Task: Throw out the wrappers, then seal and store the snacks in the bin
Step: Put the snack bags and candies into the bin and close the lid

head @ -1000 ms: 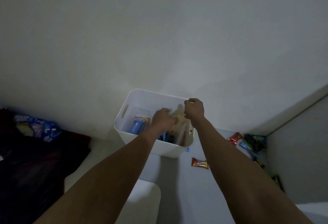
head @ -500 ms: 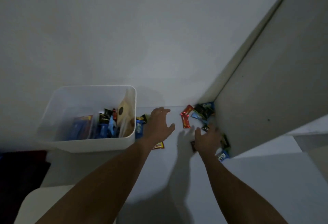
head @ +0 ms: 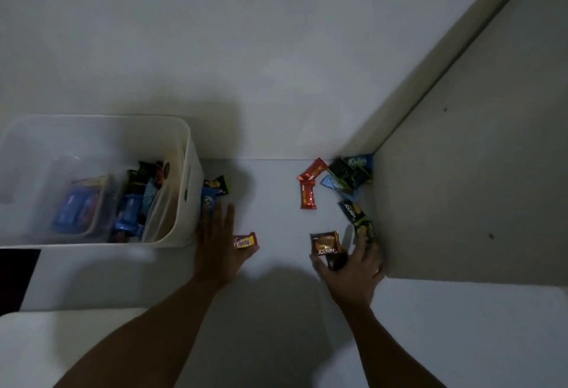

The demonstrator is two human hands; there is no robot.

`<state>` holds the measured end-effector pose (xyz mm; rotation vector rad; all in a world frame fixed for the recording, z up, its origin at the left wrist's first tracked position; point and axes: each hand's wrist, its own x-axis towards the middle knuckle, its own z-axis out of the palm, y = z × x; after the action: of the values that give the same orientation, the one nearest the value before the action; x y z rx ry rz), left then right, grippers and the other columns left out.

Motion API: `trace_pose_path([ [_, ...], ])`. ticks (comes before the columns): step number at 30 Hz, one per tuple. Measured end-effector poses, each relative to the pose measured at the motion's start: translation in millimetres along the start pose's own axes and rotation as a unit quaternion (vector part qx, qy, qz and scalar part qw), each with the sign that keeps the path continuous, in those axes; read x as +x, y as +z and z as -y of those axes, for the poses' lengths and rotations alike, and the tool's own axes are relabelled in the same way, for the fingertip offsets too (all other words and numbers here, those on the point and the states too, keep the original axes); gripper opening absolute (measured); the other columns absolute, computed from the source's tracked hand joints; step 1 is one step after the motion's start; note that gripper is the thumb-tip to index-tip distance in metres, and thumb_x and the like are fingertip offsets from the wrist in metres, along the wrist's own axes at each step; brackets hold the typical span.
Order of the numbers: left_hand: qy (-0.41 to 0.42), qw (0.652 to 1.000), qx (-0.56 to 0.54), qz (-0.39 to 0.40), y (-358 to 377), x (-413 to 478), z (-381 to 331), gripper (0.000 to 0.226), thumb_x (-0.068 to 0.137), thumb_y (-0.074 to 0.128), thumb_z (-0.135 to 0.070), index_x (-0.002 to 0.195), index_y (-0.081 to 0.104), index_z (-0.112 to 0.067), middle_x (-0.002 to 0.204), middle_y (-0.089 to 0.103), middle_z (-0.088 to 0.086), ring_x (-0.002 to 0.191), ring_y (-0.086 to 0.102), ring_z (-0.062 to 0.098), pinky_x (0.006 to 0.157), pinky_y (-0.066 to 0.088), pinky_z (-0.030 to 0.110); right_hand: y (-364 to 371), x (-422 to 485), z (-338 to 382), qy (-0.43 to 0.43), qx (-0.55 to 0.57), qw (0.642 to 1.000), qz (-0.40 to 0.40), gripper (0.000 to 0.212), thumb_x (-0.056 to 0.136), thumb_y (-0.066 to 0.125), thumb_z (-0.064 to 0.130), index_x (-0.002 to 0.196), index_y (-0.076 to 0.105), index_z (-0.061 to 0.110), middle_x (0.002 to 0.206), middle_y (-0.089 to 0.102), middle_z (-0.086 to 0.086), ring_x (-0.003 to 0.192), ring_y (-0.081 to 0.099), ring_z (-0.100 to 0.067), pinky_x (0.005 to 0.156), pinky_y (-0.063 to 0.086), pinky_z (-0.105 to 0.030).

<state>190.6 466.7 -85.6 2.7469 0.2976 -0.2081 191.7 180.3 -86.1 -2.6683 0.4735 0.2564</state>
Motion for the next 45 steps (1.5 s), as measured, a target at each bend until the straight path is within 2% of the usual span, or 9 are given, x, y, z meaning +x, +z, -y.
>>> trace_pose_path([
  [5, -0.029, 0.999, -0.043, 0.005, -1.3, 34.0, -3.8, 0.136, 0.059, 0.062, -0.087, 0.153, -0.018, -0.031, 0.165, -0.014, 0.005, 0.151, -0.013, 0.030, 0.122, 0.002, 0.048, 2.3, 53.4, 11.9, -0.017, 0.054, 0.998, 0.031, 0.137, 0.046, 0.062, 0.094, 0.154, 0.007, 0.031, 0.160, 0.021, -0.014, 0.145, 0.025, -0.039, 0.111, 0.032, -0.059],
  [12, 0.089, 0.994, -0.058, 0.011, 16.2, 87.1, -34.6, 0.129, 0.061, 0.067, -0.079, 0.157, 0.002, -0.022, 0.164, 0.011, 0.011, 0.149, 0.016, 0.032, 0.120, 0.019, 0.052, -5.7, 104.5, 26.1, -0.104, 0.083, 0.990, 0.050, 0.124, 0.057, 0.072, 0.080, 0.154, 0.007, 0.037, 0.164, 0.008, 0.002, 0.151, 0.003, -0.030, 0.117, 0.019, -0.061],
  [17, 0.222, 0.974, -0.004, 0.035, 22.7, 117.9, -81.4, 0.132, 0.057, 0.062, -0.088, 0.157, 0.007, -0.020, 0.163, 0.007, 0.010, 0.145, 0.019, 0.032, 0.114, 0.027, 0.052, -6.8, 117.8, 28.2, -0.154, 0.103, 0.982, 0.040, 0.122, 0.058, 0.076, 0.076, 0.154, 0.009, 0.041, 0.164, 0.003, 0.004, 0.152, 0.000, -0.027, 0.116, 0.021, -0.062],
  [24, 0.346, 0.930, 0.114, 0.051, 22.2, 159.8, -106.1, 0.132, 0.052, 0.038, -0.103, 0.156, 0.018, -0.024, 0.164, 0.013, 0.013, 0.150, 0.009, 0.038, 0.119, 0.010, 0.057, -15.5, 165.3, 51.3, -0.188, 0.006, 0.982, 0.009, 0.138, 0.047, 0.068, 0.088, 0.157, 0.019, 0.021, 0.164, 0.001, -0.020, 0.151, 0.003, -0.038, 0.121, 0.015, -0.054],
  [28, 0.344, 0.932, 0.100, 0.051, 28.6, 160.4, -102.0, 0.108, 0.068, 0.041, -0.094, 0.154, 0.026, -0.029, 0.155, 0.036, 0.008, 0.145, 0.026, 0.034, 0.115, 0.020, 0.056, -16.0, 181.4, 55.7, -0.177, -0.033, 0.984, 0.021, 0.129, 0.050, 0.068, 0.086, 0.154, 0.026, 0.023, 0.162, 0.017, -0.018, 0.148, 0.018, -0.037, 0.118, 0.024, -0.051],
  [31, 0.346, 0.935, 0.075, -0.020, 26.8, 150.6, -98.7, 0.082, 0.079, 0.051, -0.080, 0.142, 0.049, -0.028, 0.126, 0.055, 0.005, 0.118, 0.050, 0.030, 0.103, 0.032, 0.049, -14.0, 169.4, 50.5, -0.213, -0.056, 0.975, 0.018, 0.101, 0.062, 0.065, 0.078, 0.146, 0.038, 0.030, 0.154, 0.033, -0.015, 0.139, 0.031, -0.037, 0.110, 0.032, -0.056],
  [35, 0.281, 0.958, 0.042, -0.046, 30.2, 129.7, -83.5, 0.065, 0.080, 0.059, -0.068, 0.131, 0.058, -0.026, 0.117, 0.056, 0.004, 0.113, 0.052, 0.030, 0.099, 0.034, 0.046, -12.9, 136.8, 39.0, -0.233, -0.022, 0.971, 0.055, 0.075, 0.070, 0.065, 0.067, 0.137, 0.045, 0.042, 0.155, 0.025, -0.006, 0.145, 0.020, -0.034, 0.109, 0.026, -0.064],
  [40, 0.233, 0.969, 0.053, -0.060, 20.9, 109.8, -65.5, 0.061, 0.075, 0.065, -0.062, 0.124, 0.059, -0.027, 0.138, 0.049, 0.010, 0.129, 0.043, 0.037, 0.105, 0.032, 0.053, -26.2, 104.9, 18.9, -0.220, 0.009, 0.959, 0.179, 0.113, 0.051, 0.061, 0.089, 0.149, 0.019, 0.052, 0.164, -0.008, 0.009, 0.151, -0.018, -0.030, 0.114, 0.015, -0.069],
  [45, 0.162, 0.985, 0.055, -0.028, 8.0, 125.4, -30.2, 0.078, 0.060, 0.065, -0.078, 0.126, 0.059, -0.036, 0.161, 0.020, 0.013, 0.148, 0.005, 0.047, 0.112, -0.010, 0.065, -24.6, 71.3, 3.7, -0.257, -0.144, 0.935, 0.198, 0.143, 0.037, 0.055, 0.099, 0.151, -0.015, 0.049, 0.165, -0.013, -0.001, 0.150, -0.014, -0.039, 0.109, 0.011, -0.077],
])
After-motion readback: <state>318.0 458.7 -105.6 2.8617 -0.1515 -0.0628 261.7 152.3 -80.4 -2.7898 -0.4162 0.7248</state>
